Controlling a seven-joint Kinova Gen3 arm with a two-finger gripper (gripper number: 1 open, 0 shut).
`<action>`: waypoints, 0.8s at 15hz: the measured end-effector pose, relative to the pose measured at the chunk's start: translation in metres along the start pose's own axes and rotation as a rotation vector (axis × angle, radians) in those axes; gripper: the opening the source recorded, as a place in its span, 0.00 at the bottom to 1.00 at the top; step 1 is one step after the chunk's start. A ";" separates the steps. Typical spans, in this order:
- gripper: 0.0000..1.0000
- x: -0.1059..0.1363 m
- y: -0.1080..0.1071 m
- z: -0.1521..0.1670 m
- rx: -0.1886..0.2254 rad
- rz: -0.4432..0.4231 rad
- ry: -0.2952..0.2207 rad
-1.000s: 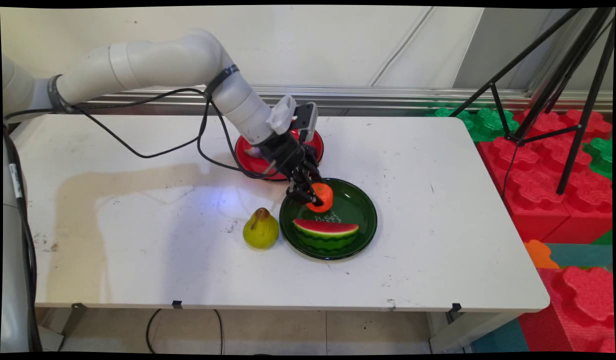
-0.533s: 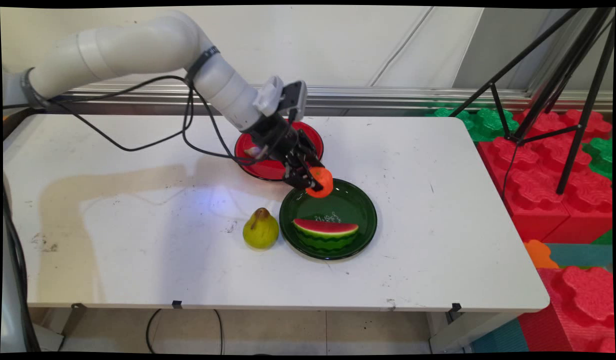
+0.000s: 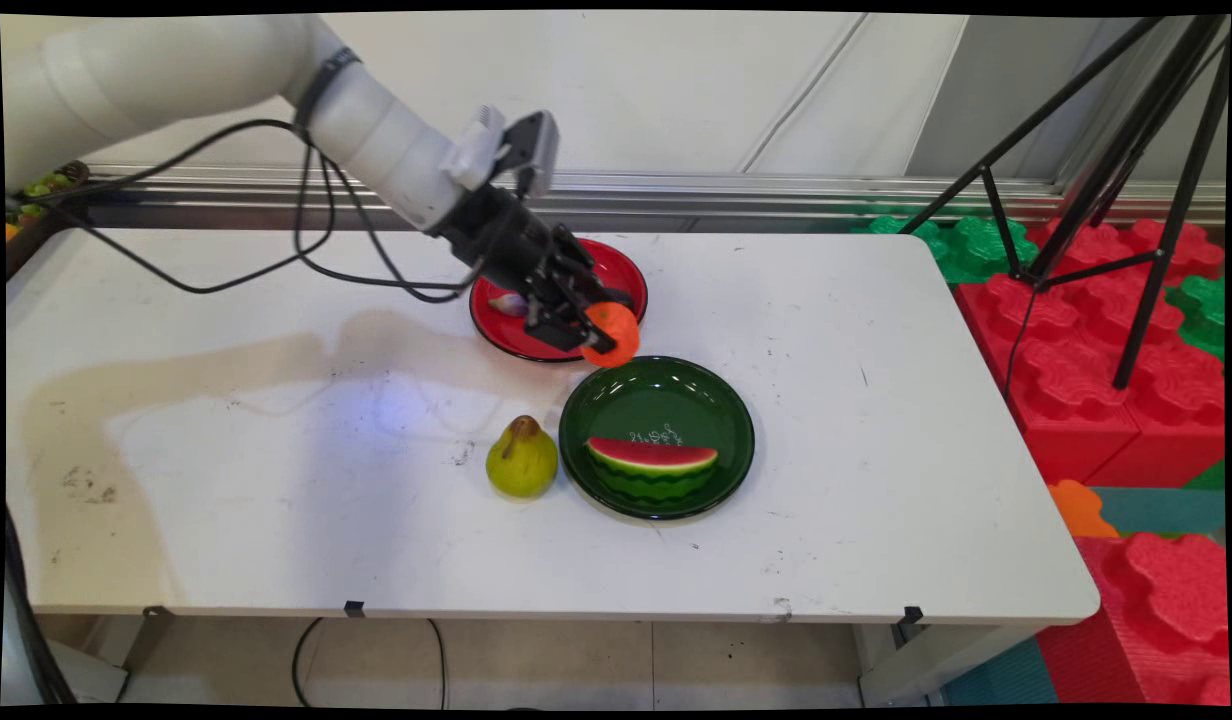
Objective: Place the picked object on the table
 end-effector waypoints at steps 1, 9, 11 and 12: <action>0.00 -0.003 0.002 -0.009 0.004 -0.004 0.004; 0.00 -0.033 0.018 -0.069 0.016 -0.002 -0.011; 0.00 -0.042 0.021 -0.077 0.017 0.002 -0.025; 0.00 -0.046 0.022 -0.081 0.018 0.003 -0.031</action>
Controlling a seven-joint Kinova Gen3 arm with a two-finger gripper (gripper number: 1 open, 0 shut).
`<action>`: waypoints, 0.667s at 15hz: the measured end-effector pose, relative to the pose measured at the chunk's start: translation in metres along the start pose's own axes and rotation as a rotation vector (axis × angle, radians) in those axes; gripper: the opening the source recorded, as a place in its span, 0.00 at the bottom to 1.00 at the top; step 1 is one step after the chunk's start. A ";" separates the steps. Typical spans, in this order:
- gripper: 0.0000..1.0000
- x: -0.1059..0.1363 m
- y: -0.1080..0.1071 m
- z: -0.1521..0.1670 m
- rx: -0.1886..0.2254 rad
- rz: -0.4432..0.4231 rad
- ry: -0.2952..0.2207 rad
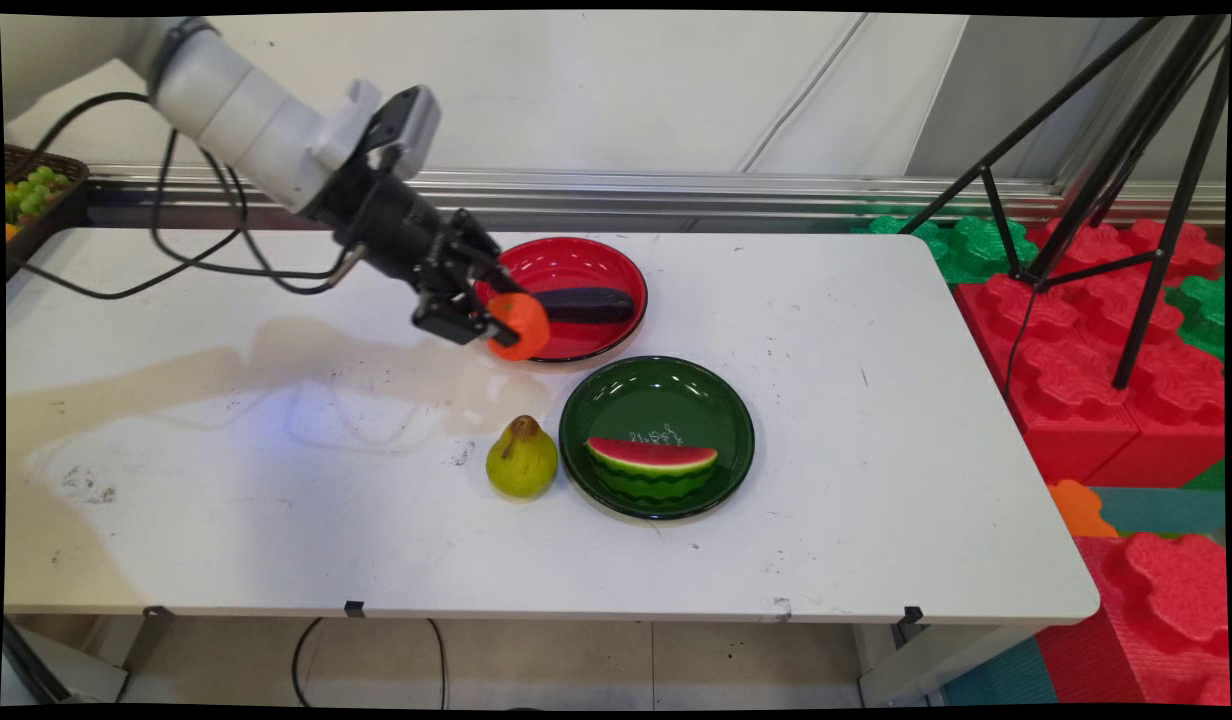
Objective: Place the picked object on the table
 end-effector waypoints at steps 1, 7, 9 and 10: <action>0.00 -0.006 0.001 -0.004 0.001 0.001 -0.009; 0.00 -0.038 0.005 -0.019 0.002 0.004 -0.069; 0.00 -0.048 0.006 -0.019 0.000 0.003 -0.089; 0.00 -0.054 0.006 -0.019 -0.001 0.002 -0.100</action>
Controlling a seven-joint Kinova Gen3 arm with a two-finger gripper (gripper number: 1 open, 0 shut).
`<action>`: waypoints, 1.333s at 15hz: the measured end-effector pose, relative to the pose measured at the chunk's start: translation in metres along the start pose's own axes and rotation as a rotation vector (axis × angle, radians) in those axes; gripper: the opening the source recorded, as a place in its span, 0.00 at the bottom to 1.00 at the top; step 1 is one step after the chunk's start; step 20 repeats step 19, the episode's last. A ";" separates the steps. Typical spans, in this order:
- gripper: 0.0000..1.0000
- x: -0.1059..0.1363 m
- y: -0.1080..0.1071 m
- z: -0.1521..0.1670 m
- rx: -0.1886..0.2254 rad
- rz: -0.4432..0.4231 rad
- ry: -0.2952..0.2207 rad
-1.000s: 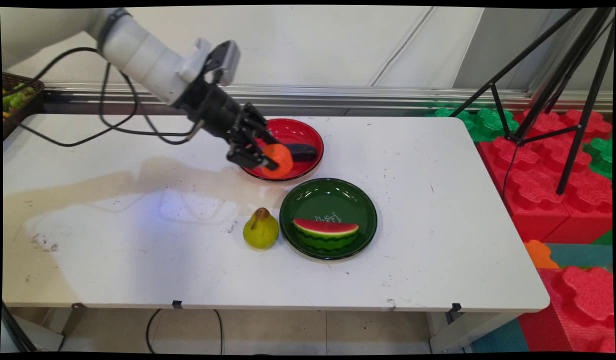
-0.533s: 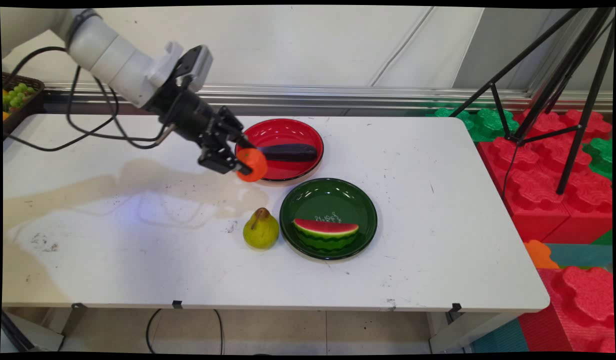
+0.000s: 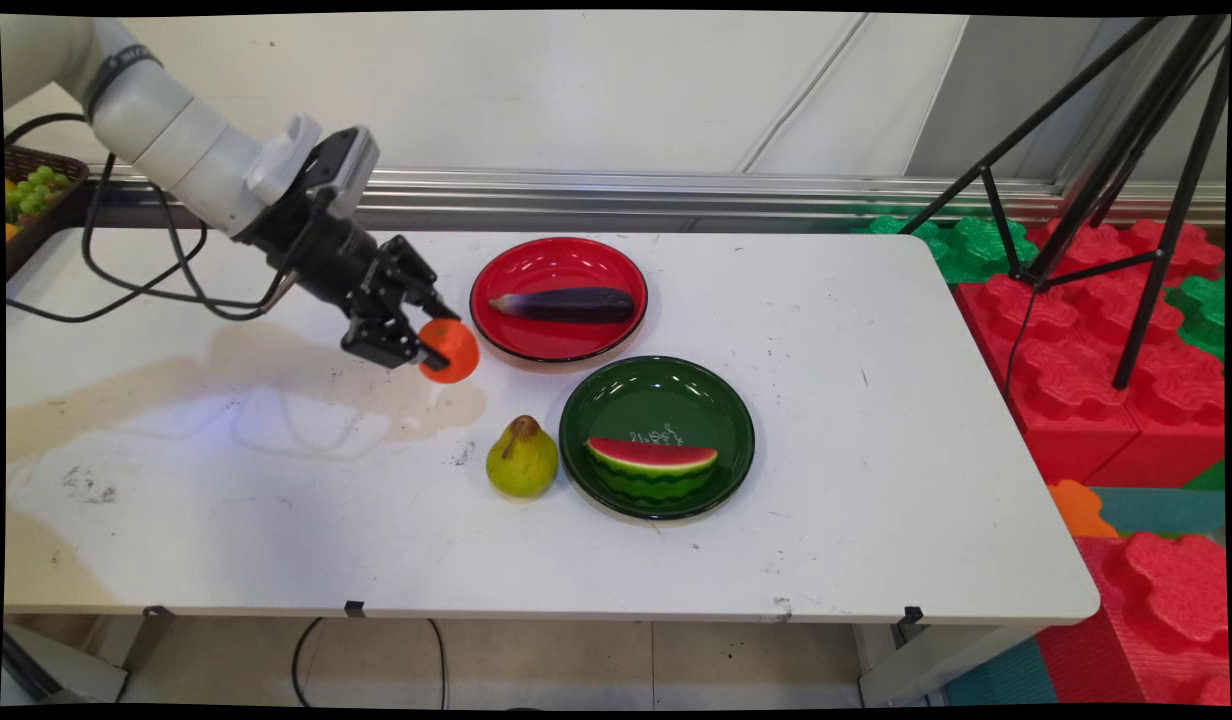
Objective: Place the picked object on the table
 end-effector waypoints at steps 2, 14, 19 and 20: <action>0.00 -0.009 0.000 0.003 -0.005 -0.003 -0.019; 0.00 -0.044 -0.005 0.036 -0.026 -0.076 -0.096; 1.00 -0.056 -0.006 0.044 -0.040 -0.096 -0.107; 1.00 -0.056 -0.006 0.044 -0.040 -0.096 -0.107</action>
